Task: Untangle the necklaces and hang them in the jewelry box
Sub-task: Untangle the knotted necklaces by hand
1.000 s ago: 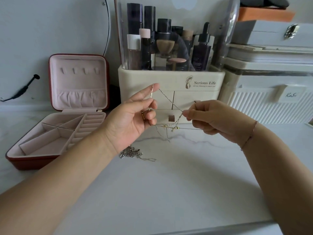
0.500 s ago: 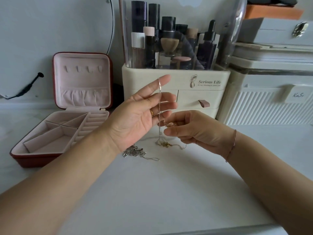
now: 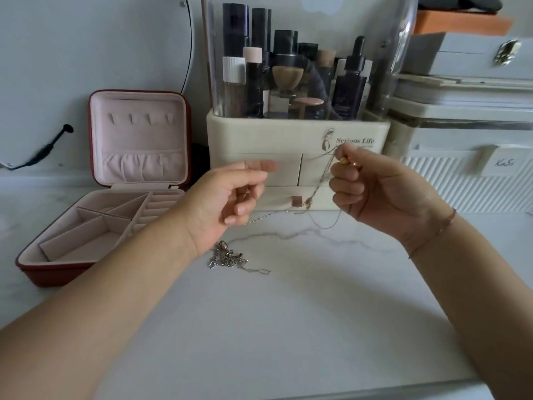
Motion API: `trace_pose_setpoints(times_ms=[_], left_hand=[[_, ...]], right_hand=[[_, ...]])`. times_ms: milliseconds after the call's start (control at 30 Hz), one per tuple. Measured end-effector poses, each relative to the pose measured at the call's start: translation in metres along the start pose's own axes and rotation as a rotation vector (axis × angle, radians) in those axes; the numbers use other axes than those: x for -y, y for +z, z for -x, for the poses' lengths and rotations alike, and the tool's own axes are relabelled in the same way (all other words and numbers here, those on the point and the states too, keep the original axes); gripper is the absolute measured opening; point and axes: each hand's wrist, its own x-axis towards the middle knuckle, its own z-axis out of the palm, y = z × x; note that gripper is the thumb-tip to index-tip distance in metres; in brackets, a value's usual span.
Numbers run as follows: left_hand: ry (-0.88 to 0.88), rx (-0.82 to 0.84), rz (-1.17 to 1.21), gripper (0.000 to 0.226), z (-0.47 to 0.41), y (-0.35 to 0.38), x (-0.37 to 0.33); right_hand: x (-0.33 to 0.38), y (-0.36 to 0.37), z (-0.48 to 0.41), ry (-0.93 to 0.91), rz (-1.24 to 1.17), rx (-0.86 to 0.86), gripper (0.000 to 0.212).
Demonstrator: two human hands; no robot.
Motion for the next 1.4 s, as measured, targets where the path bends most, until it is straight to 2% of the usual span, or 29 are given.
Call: trace_pose_setpoints(times_ms=[167,367,633,767,933,1100,1167,1233,1333,1400], left_hand=[[-0.063,-0.094,-0.390,0.014,0.004,0.004,0.008],[-0.056,-0.067,-0.487,0.008,0.005,0.010,0.013],[0.006,-0.008,-0.575,0.018,0.006,0.018,0.020],[-0.037,-0.015,-0.486,0.017,0.007,0.020,0.017],[0.006,0.015,-0.271,0.028,0.007,0.018,0.015],[-0.008,-0.034,-0.248,0.028,0.005,0.015,0.015],[-0.007,-0.024,-0.211,0.033,0.006,0.015,0.013],[-0.015,0.013,-0.160,0.033,0.008,0.016,0.011],[-0.025,0.049,-0.115,0.029,0.009,0.016,0.010],[-0.032,0.060,-0.089,0.022,0.008,0.016,0.011]], right_hand=[[0.006,-0.004,0.002,-0.048,-0.039,0.014,0.015],[0.002,0.002,0.002,-0.099,0.123,0.028,0.015],[-0.006,0.008,0.001,-0.019,0.119,0.233,0.023],[-0.005,0.007,0.002,-0.017,0.100,0.222,0.024],[-0.004,0.006,0.001,0.003,0.148,0.107,0.018],[-0.006,0.007,0.001,0.038,0.229,0.008,0.004],[-0.007,0.006,0.000,0.061,0.260,-0.011,0.009],[-0.009,0.006,-0.001,0.080,0.274,-0.037,0.013],[-0.011,0.006,-0.001,0.087,0.266,-0.077,0.004],[-0.011,0.006,0.000,0.100,0.278,-0.078,0.006]])
